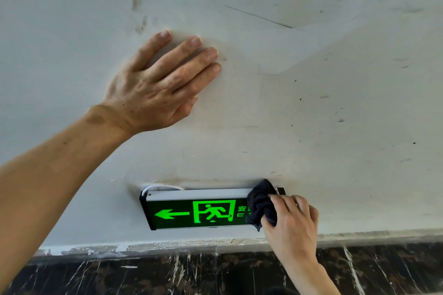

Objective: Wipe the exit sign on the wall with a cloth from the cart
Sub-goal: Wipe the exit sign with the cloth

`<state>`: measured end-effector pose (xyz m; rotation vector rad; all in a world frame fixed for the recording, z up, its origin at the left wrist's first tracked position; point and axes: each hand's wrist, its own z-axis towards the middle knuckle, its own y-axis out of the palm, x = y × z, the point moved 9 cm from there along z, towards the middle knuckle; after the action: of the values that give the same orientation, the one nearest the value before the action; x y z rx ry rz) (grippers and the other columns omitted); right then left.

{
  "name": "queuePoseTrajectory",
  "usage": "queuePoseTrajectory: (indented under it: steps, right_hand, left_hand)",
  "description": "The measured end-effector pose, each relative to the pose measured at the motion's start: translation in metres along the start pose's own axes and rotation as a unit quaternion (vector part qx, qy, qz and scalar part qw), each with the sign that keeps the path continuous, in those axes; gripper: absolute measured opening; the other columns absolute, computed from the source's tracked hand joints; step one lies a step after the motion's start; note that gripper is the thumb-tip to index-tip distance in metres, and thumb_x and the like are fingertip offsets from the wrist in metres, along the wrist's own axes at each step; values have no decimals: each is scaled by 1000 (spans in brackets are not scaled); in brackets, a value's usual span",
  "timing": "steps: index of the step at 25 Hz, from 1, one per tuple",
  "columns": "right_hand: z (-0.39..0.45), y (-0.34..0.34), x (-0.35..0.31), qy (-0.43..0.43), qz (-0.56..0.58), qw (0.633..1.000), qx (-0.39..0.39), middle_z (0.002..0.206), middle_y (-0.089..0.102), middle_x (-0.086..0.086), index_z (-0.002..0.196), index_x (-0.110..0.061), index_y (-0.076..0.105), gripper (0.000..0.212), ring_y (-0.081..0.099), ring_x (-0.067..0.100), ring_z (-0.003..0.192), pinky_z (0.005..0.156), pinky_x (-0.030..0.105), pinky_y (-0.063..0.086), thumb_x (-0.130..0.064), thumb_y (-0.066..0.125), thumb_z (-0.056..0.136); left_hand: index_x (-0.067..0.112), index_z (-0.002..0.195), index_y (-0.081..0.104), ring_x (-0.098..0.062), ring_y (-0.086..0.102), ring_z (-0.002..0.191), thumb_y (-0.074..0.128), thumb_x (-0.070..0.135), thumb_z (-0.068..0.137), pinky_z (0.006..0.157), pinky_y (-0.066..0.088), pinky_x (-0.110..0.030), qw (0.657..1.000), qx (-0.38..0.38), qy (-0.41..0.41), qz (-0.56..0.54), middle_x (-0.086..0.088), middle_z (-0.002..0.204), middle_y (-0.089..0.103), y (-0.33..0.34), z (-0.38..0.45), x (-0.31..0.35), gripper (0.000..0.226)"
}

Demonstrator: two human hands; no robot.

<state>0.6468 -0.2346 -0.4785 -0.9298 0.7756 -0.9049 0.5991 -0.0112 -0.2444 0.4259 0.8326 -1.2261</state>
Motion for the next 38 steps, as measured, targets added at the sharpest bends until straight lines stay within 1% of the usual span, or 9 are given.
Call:
queuePoseTrajectory:
  steps: [5,10,16,19,23,27,31,35,38]
  right_hand:
    - [-41,24,43,121,103,983,-93,102,71,-2,105,-20,70,40,61,26,98,79,37,46,-23,78,66]
    - [-60,20,103,315,350,881,-53,113,62,-5,113,-47,51,42,57,18,97,84,39,45,-17,60,84]
    - [-23,2,100,263,352,898,-22,114,51,-6,112,-37,53,34,52,12,100,86,37,42,-15,59,86]
    - [-4,12,84,255,391,884,-27,114,49,-7,109,-37,51,35,53,2,93,80,29,42,-11,58,86]
    - [0,38,67,295,449,842,-45,102,59,-16,109,-46,45,49,57,15,93,67,30,43,-5,52,85]
    - [-9,51,57,292,496,817,-33,98,63,-16,102,-50,50,39,65,4,79,51,18,49,-18,63,84]
    - [-13,53,60,285,457,842,4,102,59,-25,116,-39,51,38,58,2,92,69,17,44,-22,66,85]
    - [-24,70,67,296,431,853,-6,102,62,-10,123,-24,55,34,57,17,97,81,35,44,-12,59,91]
    - [-28,82,68,291,413,863,-23,108,62,-2,127,-19,54,37,56,19,97,79,34,44,-7,56,91]
  left_hand:
    - [9,152,43,-31,38,144,53,27,95,119,25,-52,1000,-6,0,-1,-9,155,38,1,-1,0,61]
    - [8,152,43,-32,40,142,52,27,95,117,27,-53,1000,-2,2,2,-10,155,39,2,-1,1,61]
    - [8,152,44,-32,40,142,51,27,95,117,27,-53,1000,3,1,3,-10,155,39,1,0,1,60]
    - [8,152,44,-32,40,142,52,26,94,116,28,-53,1000,-1,2,5,-10,154,40,2,0,1,61]
    - [8,152,44,-32,41,141,50,27,95,116,30,-54,1000,0,2,9,-10,154,41,2,-1,2,59]
    - [8,151,45,-32,41,141,50,27,95,116,29,-54,1000,3,2,12,-10,153,42,3,0,1,59]
    - [8,151,46,-32,40,141,52,26,94,117,26,-53,1000,5,1,17,-10,153,43,3,1,2,60]
    - [8,151,45,-33,40,141,52,25,93,117,26,-54,1000,1,-1,18,-10,153,42,2,1,1,60]
    - [7,150,46,-33,41,140,51,25,94,115,28,-54,1000,3,4,19,-11,152,42,1,2,2,59]
